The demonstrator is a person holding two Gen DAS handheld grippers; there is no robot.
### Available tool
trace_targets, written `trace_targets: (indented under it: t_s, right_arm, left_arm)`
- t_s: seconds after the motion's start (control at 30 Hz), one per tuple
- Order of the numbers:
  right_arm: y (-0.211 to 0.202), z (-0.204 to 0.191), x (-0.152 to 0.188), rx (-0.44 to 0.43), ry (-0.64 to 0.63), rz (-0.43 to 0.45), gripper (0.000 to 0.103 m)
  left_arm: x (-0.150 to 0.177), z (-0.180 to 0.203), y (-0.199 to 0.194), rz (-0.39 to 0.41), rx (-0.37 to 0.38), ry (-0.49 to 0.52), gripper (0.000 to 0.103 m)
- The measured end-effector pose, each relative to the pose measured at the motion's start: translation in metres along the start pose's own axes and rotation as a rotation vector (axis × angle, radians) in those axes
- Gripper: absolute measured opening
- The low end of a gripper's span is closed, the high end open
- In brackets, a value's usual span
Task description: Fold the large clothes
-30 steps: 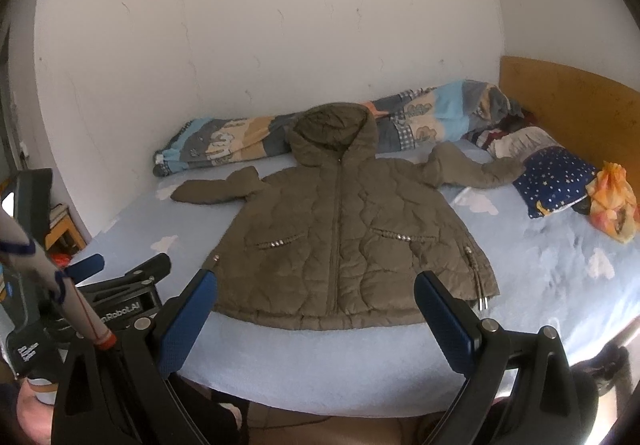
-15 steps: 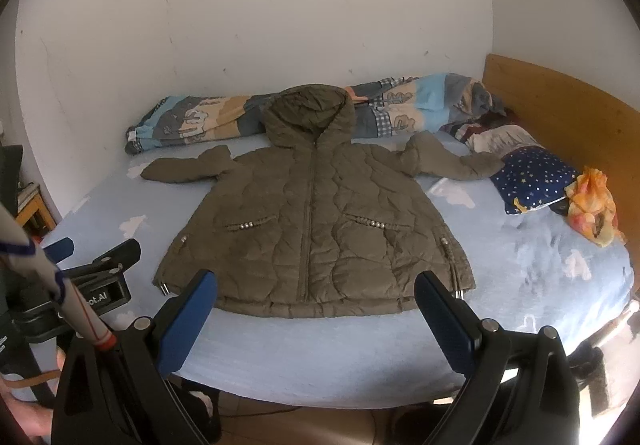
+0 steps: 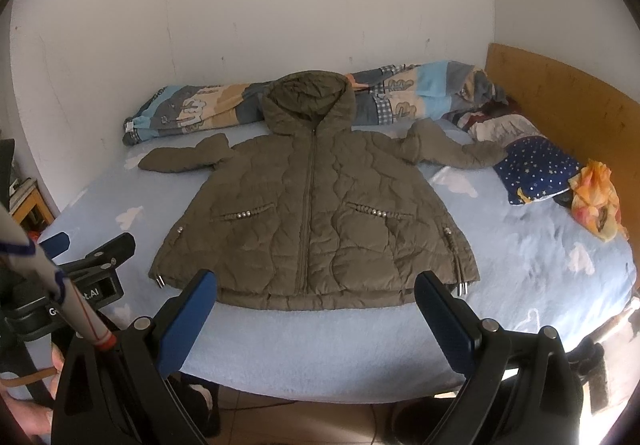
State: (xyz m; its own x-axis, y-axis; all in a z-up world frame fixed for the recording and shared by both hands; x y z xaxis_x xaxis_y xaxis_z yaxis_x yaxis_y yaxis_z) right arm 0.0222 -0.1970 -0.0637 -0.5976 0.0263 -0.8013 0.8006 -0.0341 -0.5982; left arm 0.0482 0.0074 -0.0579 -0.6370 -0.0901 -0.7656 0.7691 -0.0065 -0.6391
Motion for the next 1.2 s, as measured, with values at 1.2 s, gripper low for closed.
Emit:
trace_targets:
  t_s: [1.2]
  right_arm:
    - [0.234, 0.323, -0.105, 0.029, 0.590, -0.102, 0.103]
  left_arm:
    - [-0.135, 0.054, 0.293, 0.001, -0.166, 0.063, 0.103]
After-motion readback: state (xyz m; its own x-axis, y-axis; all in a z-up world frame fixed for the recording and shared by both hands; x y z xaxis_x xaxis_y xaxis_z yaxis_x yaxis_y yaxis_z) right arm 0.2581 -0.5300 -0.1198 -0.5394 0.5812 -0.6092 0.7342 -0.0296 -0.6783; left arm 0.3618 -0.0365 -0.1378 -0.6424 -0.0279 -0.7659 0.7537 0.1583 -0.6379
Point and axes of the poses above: each gripper's, at about its wrist camera, not at the fingertips, and y roughly the way its jaws point, z to its right, x to its underside, the point moved 2 cm from there along y, roughly the way its jaws point, and after that the axes turned 3 degrees about -y, right-handed, at the moved point
